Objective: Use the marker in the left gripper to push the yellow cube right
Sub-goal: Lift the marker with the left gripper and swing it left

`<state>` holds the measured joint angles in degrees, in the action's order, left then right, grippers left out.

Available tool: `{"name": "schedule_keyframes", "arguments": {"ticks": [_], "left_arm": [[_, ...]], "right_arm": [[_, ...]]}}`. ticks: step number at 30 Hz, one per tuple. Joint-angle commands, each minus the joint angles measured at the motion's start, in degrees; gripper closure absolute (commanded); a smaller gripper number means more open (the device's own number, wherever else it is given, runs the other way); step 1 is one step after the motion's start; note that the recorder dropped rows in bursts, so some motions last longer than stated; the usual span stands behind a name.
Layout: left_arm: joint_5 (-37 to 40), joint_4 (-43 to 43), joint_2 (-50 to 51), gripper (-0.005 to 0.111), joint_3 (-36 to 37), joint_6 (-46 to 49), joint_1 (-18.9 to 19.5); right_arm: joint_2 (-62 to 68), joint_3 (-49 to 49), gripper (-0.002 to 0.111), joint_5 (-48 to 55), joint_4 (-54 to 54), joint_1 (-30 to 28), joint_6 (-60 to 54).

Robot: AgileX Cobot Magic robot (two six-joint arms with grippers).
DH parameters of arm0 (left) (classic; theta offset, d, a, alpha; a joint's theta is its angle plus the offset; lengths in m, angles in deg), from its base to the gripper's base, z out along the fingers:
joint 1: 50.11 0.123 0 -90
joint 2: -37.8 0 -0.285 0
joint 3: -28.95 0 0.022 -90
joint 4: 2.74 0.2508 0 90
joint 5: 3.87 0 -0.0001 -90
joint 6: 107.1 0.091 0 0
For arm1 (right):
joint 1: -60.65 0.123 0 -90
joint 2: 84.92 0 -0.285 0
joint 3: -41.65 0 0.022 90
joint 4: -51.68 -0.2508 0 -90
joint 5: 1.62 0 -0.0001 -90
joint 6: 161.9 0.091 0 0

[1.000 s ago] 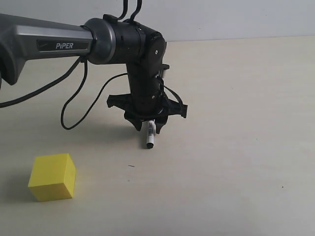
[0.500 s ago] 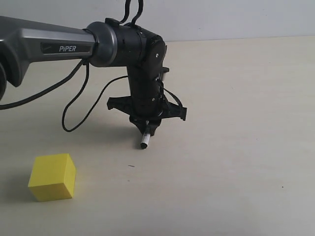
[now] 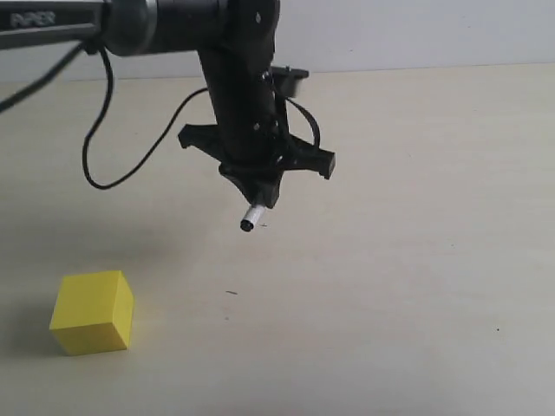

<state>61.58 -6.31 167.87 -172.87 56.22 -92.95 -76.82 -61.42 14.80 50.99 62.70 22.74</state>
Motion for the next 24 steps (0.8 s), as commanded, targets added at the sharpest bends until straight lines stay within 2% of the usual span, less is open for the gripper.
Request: {"name": "schedule_keyframes", "arguments": {"ticks": [1,8,13,17,24], "left_arm": [[4.52,-0.34,-7.37,0.107,0.72,3.79,-0.11],[4.52,3.57,-20.39,0.107,10.59,6.15,1.34],[4.52,5.76,-31.76,0.107,19.68,8.8,5.79],[4.52,6.46,-40.69,0.107,25.99,12.73,12.27],[4.52,8.89,-53.9,0.107,35.2,20.47,28.76]], "right_arm": [[-0.31,0.29,0.108,-0.22,0.12,-0.37,-0.01],[-0.31,0.29,0.108,-0.22,0.12,-0.37,-0.01],[-0.31,0.29,0.108,-0.22,0.12,-0.37,-0.01],[-0.31,0.29,0.108,-0.22,0.12,-0.37,-0.01],[-0.31,0.29,0.108,-0.22,0.12,-0.37,-0.01]]}}
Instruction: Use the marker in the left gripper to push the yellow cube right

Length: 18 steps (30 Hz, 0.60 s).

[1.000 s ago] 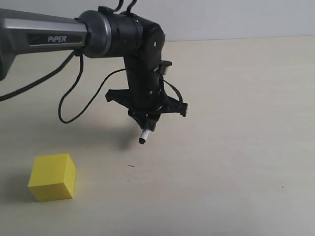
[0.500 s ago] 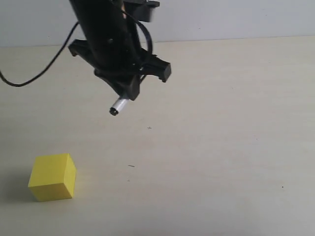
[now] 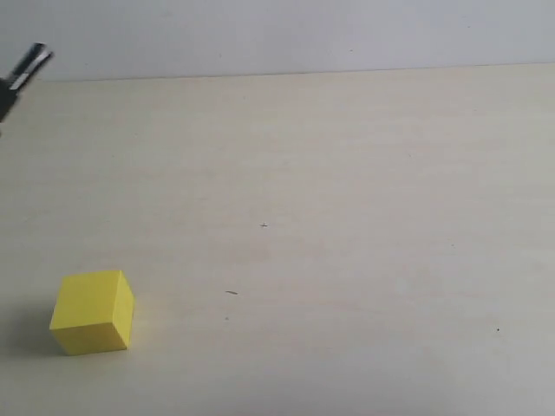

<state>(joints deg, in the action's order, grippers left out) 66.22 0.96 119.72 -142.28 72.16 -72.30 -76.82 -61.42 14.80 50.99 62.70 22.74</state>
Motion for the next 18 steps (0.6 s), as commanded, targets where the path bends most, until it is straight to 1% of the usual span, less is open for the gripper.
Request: {"name": "schedule_keyframes", "arguments": {"ticks": [1,2,3,4,5,6,8,11,12,14,15,16,17,18], "left_arm": [[-0.12,1.62,-6.79,0.107,5.95,4.53,9.64],[-0.12,2.03,-8.23,0.107,8.95,4.87,12.49],[-0.12,2.15,-8.48,0.107,9.86,5.45,13.09],[-1.71,3.23,-8.58,0.107,11.12,8.56,13.66],[-2.91,4.12,-8.32,0.107,11.39,11.27,13.66],[-4.04,4.52,-7.67,0.107,12.02,16.17,13.66],[-3.37,5.86,-5.72,0.107,13.83,21.93,13.66],[-3.51,13.77,-2.84,0.107,16.73,23.39,13.66],[-3.92,15.43,-2.19,0.107,17.53,23.39,13.66],[-6.03,17.34,-0.99,0.107,20.52,27.11,13.66],[-6.67,17.11,-0.7,0.107,21.8,29.87,13.66],[-7.24,16.69,-0.13,0.107,24.21,37.04,13.66],[-7.53,16.69,0.15,0.107,25.49,42.25,13.66],[-8.96,16.69,0.25,0.107,27.74,51.09,13.66]], "right_arm": [[-0.31,0.29,0.108,-0.22,0.12,-0.37,-0.01],[-0.31,0.29,0.108,-0.22,0.12,-0.37,-0.01],[-0.31,0.29,0.108,-0.22,0.12,-0.37,-0.01],[-0.31,0.29,0.108,-0.22,0.12,-0.37,-0.01],[-0.31,0.29,0.108,-0.22,0.12,-0.37,-0.01],[-0.31,0.29,0.108,-0.22,0.12,-0.37,-0.01],[-0.31,0.29,0.108,-0.22,0.12,-0.37,-0.01],[-0.31,0.29,0.108,-0.22,0.12,-0.37,-0.01],[-0.31,0.29,0.108,-0.22,0.12,-0.37,-0.01],[-0.31,0.29,0.108,-0.22,0.12,-0.37,-0.01],[-0.31,0.29,0.108,-0.24,0.0,-0.37,-0.01],[-0.31,0.29,0.108,-0.34,0.0,-0.37,-0.01],[-0.31,0.29,0.108,-0.34,0.0,-0.37,-0.01],[-0.31,0.29,0.108,-0.34,0.0,-0.37,-0.01]]}}
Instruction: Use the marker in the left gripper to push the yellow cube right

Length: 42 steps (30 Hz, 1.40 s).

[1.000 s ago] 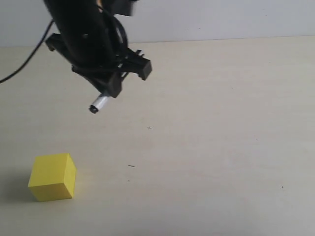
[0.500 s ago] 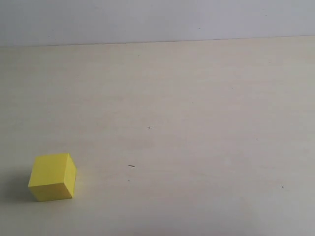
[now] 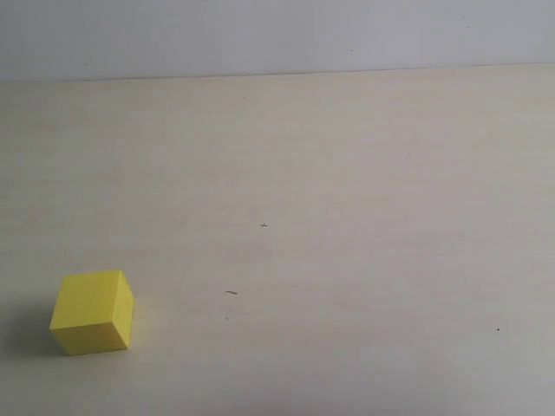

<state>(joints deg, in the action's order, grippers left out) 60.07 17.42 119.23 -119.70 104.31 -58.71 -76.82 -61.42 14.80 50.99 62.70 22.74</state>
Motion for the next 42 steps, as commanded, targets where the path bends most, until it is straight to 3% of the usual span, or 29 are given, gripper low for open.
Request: {"name": "schedule_keyframes", "arguments": {"ticks": [1,5,9,15,19,26,35,42], "left_arm": [[-4.23,-0.07,0.81,0.107,6.14,21.34,0.08],[-16.43,-0.55,0.95,0.107,9.71,22.59,0.08],[-21.0,-0.41,1.01,0.107,11.03,21.89,0.08],[-19.2,-0.61,2.72,0.107,11.17,20.07,0.08],[-17.79,-0.61,5.49,0.107,11.17,13.3,0.08],[-16.09,-0.81,10.3,0.107,11.17,13.3,0.08],[-17.36,-4.74,11.02,0.107,10.12,35.11,0.23],[-16.97,-13.92,12.63,0.107,5.04,41.97,6.32]], "right_arm": [[-0.31,0.29,0.108,-0.34,0.0,-0.37,-0.01],[-0.31,0.29,0.108,-0.34,0.0,-0.37,-0.01],[-0.31,0.29,0.108,-0.34,0.0,-0.37,-0.01],[-0.31,0.29,0.108,-0.34,0.0,-0.37,-0.01],[-0.31,0.29,0.108,-0.34,0.0,-0.37,-0.01],[-0.31,0.29,0.108,-0.34,0.0,-0.37,-0.01],[-0.31,0.29,0.108,-0.34,0.0,-0.37,-0.01],[-0.31,0.29,0.108,-0.34,0.0,-0.37,-0.01]]}}
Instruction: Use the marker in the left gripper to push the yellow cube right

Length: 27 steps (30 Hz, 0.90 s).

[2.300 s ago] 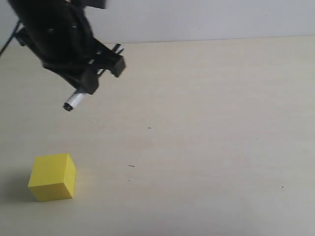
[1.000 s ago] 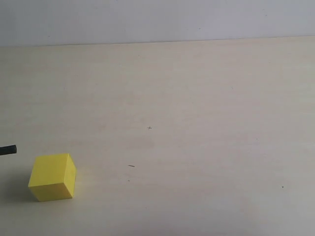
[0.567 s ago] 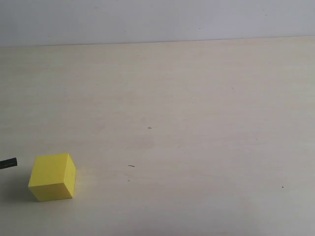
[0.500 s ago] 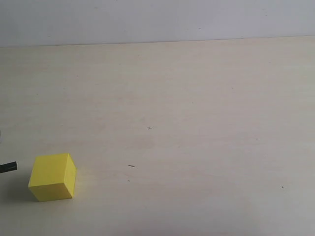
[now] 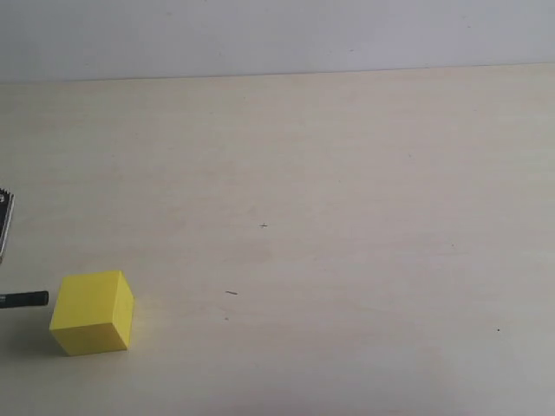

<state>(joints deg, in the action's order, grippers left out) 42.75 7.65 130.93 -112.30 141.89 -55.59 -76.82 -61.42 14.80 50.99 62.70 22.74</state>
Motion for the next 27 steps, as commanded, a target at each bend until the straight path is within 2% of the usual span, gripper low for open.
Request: {"name": "schedule_keyframes", "arguments": {"ticks": [1,7,22,27], "left_arm": [[0.23,-4.63,1.23,0.107,-2.8,5.25,4.2],[-1.97,-5.07,4.23,0.107,-3.08,5.74,7.77],[-0.29,-6.21,7.34,0.107,-3.08,7.37,7.55],[0.49,-6.31,7.34,0.107,-3.08,7.37,5.26]], "right_arm": [[-0.31,0.29,0.108,-0.34,0.0,-0.37,-0.01],[-0.31,0.29,0.108,-0.34,0.0,-0.37,-0.01],[-0.31,0.29,0.108,-0.19,-0.09,-0.37,-0.01],[-0.31,0.29,0.108,-0.19,-0.09,-0.37,-0.01]]}}
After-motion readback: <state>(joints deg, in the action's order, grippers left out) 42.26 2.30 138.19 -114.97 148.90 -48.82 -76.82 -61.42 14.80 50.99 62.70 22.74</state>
